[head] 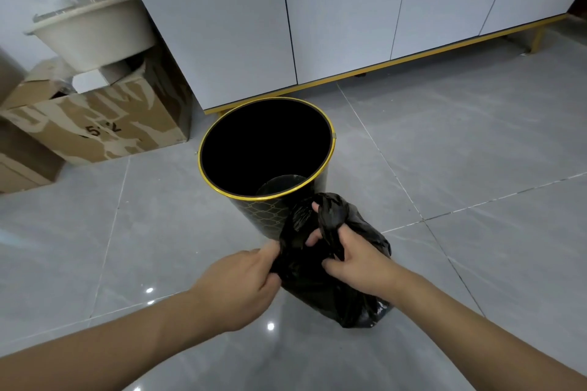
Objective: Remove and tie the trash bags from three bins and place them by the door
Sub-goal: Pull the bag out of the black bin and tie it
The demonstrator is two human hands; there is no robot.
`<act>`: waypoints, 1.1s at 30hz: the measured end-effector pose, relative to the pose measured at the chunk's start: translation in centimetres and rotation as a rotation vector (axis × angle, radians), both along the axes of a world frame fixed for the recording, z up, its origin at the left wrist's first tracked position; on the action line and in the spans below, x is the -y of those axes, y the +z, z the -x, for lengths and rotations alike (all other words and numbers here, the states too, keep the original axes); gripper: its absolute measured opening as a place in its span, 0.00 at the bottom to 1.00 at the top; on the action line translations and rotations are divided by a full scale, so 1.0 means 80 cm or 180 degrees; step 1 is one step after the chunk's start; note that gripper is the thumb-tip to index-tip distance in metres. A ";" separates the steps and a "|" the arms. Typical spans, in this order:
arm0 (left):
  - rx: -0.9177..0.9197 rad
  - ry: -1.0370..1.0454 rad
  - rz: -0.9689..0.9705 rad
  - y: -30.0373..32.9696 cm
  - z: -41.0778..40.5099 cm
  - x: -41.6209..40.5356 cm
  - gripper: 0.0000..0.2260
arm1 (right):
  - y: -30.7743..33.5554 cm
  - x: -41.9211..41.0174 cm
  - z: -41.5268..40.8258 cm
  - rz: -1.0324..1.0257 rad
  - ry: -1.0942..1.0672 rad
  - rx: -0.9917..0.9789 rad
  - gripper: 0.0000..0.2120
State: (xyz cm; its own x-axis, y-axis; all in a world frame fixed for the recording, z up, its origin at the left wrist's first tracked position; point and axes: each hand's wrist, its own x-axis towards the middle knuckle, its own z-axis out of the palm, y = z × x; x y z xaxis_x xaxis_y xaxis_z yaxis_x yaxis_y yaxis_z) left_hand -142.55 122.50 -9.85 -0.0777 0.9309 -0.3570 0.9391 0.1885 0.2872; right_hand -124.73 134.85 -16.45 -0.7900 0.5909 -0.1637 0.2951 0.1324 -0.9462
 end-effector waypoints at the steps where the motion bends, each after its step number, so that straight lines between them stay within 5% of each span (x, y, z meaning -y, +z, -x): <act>1: -0.0289 -0.0186 0.0008 -0.002 0.005 -0.001 0.03 | 0.003 -0.001 0.003 0.0419 -0.0303 -0.0339 0.36; 6: -0.1632 -0.1785 -0.0452 -0.003 0.013 0.000 0.07 | 0.026 -0.004 0.021 0.2716 -0.0879 -0.2017 0.35; 8: -0.1891 -0.2326 -0.0564 -0.003 0.008 0.002 0.07 | 0.026 0.000 0.024 0.2695 -0.0745 -0.1902 0.39; 12: -0.2078 -0.2714 -0.0741 -0.002 0.000 0.014 0.10 | 0.009 0.006 0.019 0.1395 -0.0345 -0.0687 0.41; 14: -0.1794 -0.2479 -0.0714 -0.005 0.000 0.019 0.09 | 0.005 0.005 0.008 0.0446 -0.0040 -0.0004 0.39; 17: -0.1109 -0.1279 -0.0640 0.006 -0.002 0.016 0.06 | 0.013 0.003 -0.008 -0.0647 0.0587 0.1076 0.29; 20: 0.0204 0.0117 0.0125 0.023 0.009 0.002 0.07 | 0.024 0.005 -0.014 -0.0879 0.0812 0.1587 0.38; 23: 0.0931 0.0498 0.0020 0.035 0.021 -0.016 0.06 | 0.023 0.009 -0.010 -0.0874 0.0841 0.1613 0.22; 25: 0.1095 0.0511 0.0031 0.043 0.024 -0.026 0.05 | 0.023 0.007 -0.007 -0.0653 0.0824 0.1618 0.10; 28: 0.1047 0.0275 0.0046 0.049 0.020 -0.039 0.07 | 0.027 0.001 -0.007 0.0258 0.0671 0.1457 0.08; 33: 0.1147 0.0266 -0.0297 0.052 0.003 -0.056 0.08 | 0.044 -0.009 -0.014 0.2107 0.0311 0.0747 0.19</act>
